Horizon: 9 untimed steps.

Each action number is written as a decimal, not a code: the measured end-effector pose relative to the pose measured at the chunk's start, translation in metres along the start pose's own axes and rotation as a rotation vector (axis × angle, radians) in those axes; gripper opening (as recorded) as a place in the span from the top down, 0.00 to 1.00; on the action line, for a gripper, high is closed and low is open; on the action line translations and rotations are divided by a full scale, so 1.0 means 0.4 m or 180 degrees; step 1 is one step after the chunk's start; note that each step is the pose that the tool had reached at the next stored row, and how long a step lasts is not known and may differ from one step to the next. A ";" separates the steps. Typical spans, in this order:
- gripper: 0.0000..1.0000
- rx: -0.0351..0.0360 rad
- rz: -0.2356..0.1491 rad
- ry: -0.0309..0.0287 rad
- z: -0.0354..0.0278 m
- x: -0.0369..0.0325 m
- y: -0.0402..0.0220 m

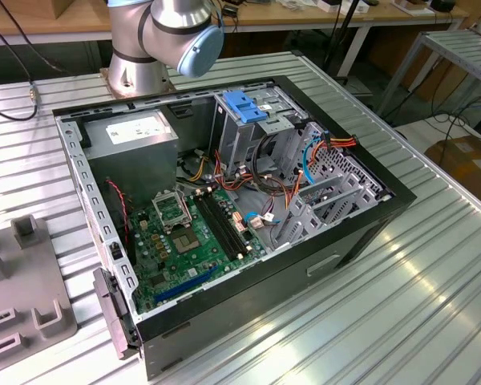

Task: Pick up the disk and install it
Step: 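Pick up the disk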

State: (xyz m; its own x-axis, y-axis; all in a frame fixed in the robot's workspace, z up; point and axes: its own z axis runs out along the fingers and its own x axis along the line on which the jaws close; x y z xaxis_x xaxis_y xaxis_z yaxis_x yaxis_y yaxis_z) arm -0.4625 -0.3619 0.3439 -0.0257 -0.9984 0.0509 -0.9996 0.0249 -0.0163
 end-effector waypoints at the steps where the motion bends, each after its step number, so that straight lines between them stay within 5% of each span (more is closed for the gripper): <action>1: 0.63 0.0000 0.0000 0.0000 -0.001 0.000 0.000; 9: 0.63 0.0000 0.0000 -0.0001 -0.014 0.001 0.000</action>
State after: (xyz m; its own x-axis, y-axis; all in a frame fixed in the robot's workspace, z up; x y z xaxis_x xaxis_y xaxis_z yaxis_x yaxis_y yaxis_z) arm -0.4625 -0.3619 0.3495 -0.0256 -0.9984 0.0505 -0.9996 0.0248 -0.0162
